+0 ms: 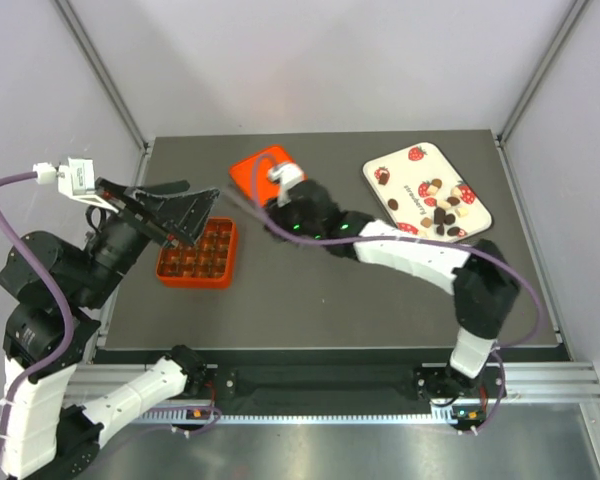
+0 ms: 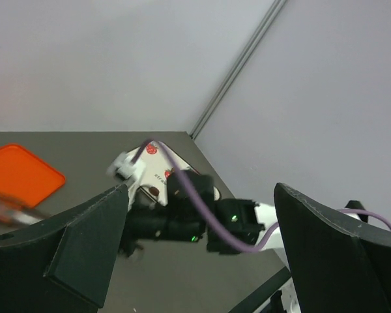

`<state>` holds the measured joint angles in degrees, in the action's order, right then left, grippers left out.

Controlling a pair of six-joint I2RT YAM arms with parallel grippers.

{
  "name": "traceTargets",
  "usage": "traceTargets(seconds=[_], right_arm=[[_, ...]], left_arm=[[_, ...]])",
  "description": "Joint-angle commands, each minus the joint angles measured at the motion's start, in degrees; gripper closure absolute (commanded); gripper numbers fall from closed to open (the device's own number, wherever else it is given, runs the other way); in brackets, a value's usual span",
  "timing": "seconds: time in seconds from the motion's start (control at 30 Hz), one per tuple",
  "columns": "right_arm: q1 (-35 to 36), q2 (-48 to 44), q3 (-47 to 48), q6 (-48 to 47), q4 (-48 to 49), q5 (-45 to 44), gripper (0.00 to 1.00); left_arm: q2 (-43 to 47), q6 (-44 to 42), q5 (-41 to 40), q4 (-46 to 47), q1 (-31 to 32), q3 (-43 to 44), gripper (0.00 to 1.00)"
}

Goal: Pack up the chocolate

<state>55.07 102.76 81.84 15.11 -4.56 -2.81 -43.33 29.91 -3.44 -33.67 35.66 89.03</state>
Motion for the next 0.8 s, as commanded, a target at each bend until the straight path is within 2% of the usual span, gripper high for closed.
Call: traceTargets(seconds=[0.0,0.13,0.37,0.53,0.77], right_arm=[[-6.98,-9.93,-5.54,-0.61,2.36,-3.95,0.64],[-19.17,-19.76,-13.45,-1.66,-2.63,-6.5,0.63],[-30.71,-24.01,-16.01,-4.3,-14.23,-10.55,0.63],[-32.83,-23.66,-17.41,-6.59,-18.11,-10.29,0.63],[-35.73,-22.78,-19.35,-6.5,-17.51,-8.97,0.64]], left_arm=[[-1.23,-0.29,1.06,0.62,-0.06,0.62,0.02],[-1.67,-0.47,1.16,0.54,-0.15,-1.58,0.02],[-1.84,-0.29,1.42,2.47,-0.15,-5.89,0.01],[-2.72,-0.47,1.42,2.47,-0.15,-7.03,0.01],[-3.51,-0.21,1.33,2.03,-0.15,-7.73,0.01]])
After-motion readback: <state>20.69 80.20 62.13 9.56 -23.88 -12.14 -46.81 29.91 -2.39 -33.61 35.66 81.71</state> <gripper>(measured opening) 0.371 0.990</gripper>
